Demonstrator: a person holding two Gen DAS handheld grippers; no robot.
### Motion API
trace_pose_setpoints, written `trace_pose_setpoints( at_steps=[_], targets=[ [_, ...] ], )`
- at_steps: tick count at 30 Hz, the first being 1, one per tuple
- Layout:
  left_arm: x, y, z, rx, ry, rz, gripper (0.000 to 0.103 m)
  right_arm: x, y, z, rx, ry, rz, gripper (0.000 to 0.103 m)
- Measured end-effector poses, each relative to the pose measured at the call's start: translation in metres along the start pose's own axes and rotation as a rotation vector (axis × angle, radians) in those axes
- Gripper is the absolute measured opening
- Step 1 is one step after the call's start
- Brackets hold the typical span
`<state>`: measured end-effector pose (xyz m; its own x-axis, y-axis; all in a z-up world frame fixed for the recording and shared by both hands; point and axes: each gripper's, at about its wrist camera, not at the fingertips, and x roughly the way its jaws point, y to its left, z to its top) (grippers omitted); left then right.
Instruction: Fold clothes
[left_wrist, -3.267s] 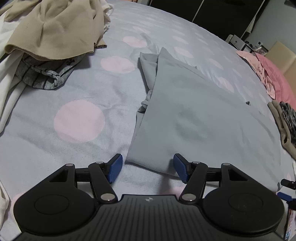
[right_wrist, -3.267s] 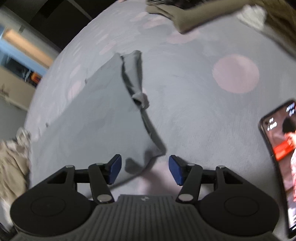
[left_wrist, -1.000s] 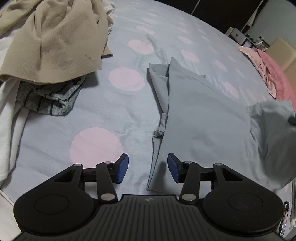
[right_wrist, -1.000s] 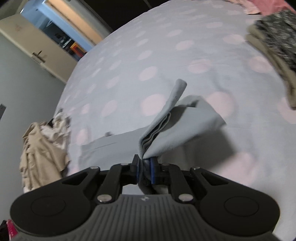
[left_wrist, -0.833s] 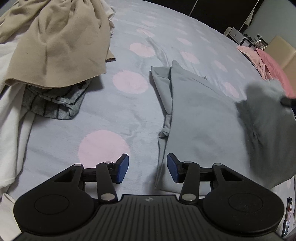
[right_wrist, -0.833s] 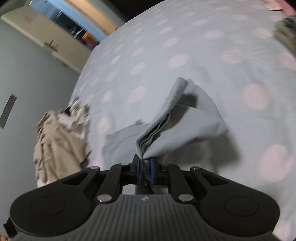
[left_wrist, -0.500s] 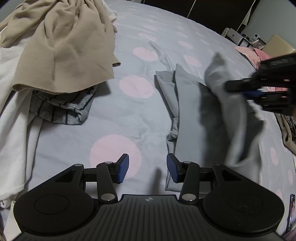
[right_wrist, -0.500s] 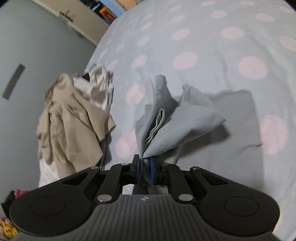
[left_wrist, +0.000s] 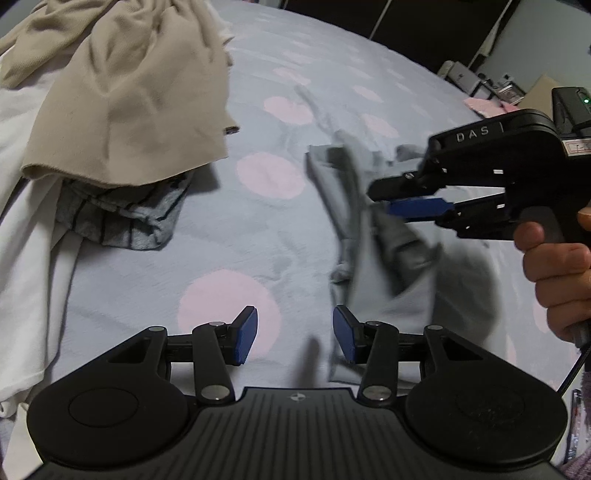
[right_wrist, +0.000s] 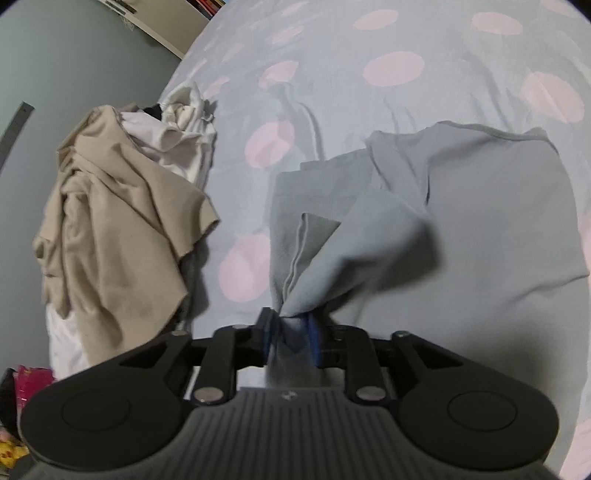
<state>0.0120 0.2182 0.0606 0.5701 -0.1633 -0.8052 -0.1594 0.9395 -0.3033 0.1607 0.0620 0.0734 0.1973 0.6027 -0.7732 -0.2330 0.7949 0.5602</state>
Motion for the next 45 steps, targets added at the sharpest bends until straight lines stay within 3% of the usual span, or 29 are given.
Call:
trace_pose_setpoints(
  at_steps=[8, 12, 14, 16, 18, 19, 22, 26, 30, 32, 34, 36, 42, 44, 45],
  targets=[
    [-0.002, -0.018, -0.007, 0.046, -0.011, -0.128, 0.058, -0.054, -0.016, -0.015, -0.054, -0.077, -0.014, 0.037],
    [0.011, -0.021, -0.012, 0.037, 0.031, -0.131, 0.057, -0.087, -0.041, -0.043, -0.103, -0.108, -0.066, 0.041],
    [0.017, -0.022, -0.014, 0.027, 0.047, -0.135, 0.052, -0.102, -0.056, -0.061, -0.127, -0.116, -0.100, 0.042],
    [0.023, -0.020, -0.016, -0.002, 0.058, -0.133, 0.031, -0.112, -0.073, -0.081, -0.138, -0.114, -0.133, 0.042],
    [0.027, -0.017, -0.019, -0.038, 0.062, -0.126, 0.021, -0.121, -0.090, -0.099, -0.138, -0.109, -0.162, 0.042],
    [0.026, -0.015, -0.020, -0.055, 0.053, -0.119, 0.010, -0.123, -0.098, -0.106, -0.124, -0.104, -0.169, 0.042],
    [0.017, -0.012, -0.022, -0.092, 0.036, -0.136, 0.004, -0.129, -0.121, -0.125, -0.073, -0.101, -0.183, 0.042],
    [0.011, -0.019, -0.023, -0.062, 0.081, -0.077, 0.004, -0.132, -0.133, -0.141, -0.064, -0.118, -0.194, 0.042],
    [0.015, -0.017, -0.028, -0.060, 0.072, -0.054, 0.006, -0.132, -0.130, -0.148, -0.104, -0.135, -0.187, 0.043],
    [0.013, -0.017, -0.028, -0.077, 0.055, -0.025, 0.019, -0.133, -0.133, -0.149, -0.095, -0.142, -0.161, 0.044],
    [0.008, -0.018, -0.027, -0.072, 0.037, -0.009, 0.045, -0.133, -0.137, -0.148, -0.060, -0.146, -0.128, 0.049],
    [0.006, -0.017, -0.027, -0.071, 0.023, -0.031, 0.058, -0.130, -0.141, -0.146, -0.028, -0.143, -0.106, 0.051],
    [0.027, -0.020, -0.033, -0.091, 0.043, -0.056, 0.051, -0.108, -0.149, -0.142, 0.046, -0.113, -0.059, 0.050],
    [0.032, -0.023, -0.033, -0.085, 0.039, -0.061, 0.040, -0.100, -0.149, -0.141, 0.063, -0.107, -0.047, 0.047],
    [0.032, -0.025, -0.032, -0.080, 0.037, -0.064, 0.030, -0.097, -0.148, -0.141, 0.069, -0.103, -0.037, 0.033]
  ],
)
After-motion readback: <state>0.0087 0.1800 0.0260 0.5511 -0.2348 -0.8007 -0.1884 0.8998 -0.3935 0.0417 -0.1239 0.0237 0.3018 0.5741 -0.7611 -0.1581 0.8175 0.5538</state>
